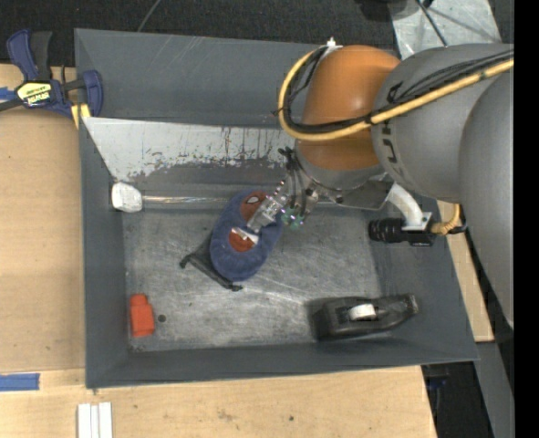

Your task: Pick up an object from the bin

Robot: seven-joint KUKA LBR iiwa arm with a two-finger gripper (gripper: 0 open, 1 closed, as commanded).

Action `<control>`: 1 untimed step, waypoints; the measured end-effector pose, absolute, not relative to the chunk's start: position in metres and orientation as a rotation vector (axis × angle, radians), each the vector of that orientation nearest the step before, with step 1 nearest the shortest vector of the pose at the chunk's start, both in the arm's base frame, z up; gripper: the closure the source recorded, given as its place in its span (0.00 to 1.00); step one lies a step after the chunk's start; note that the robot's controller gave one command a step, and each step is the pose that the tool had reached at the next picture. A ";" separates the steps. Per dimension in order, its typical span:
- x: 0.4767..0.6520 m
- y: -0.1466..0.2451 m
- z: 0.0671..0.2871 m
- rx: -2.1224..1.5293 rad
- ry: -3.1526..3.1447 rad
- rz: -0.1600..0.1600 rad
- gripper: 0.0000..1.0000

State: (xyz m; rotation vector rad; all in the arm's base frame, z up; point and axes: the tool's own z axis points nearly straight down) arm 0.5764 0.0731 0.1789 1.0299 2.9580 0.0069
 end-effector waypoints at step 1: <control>0.589 0.074 0.227 1.000 2.970 0.005 1.00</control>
Offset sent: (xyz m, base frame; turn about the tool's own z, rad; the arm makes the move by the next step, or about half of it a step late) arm 0.0100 0.0012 0.0446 -0.0196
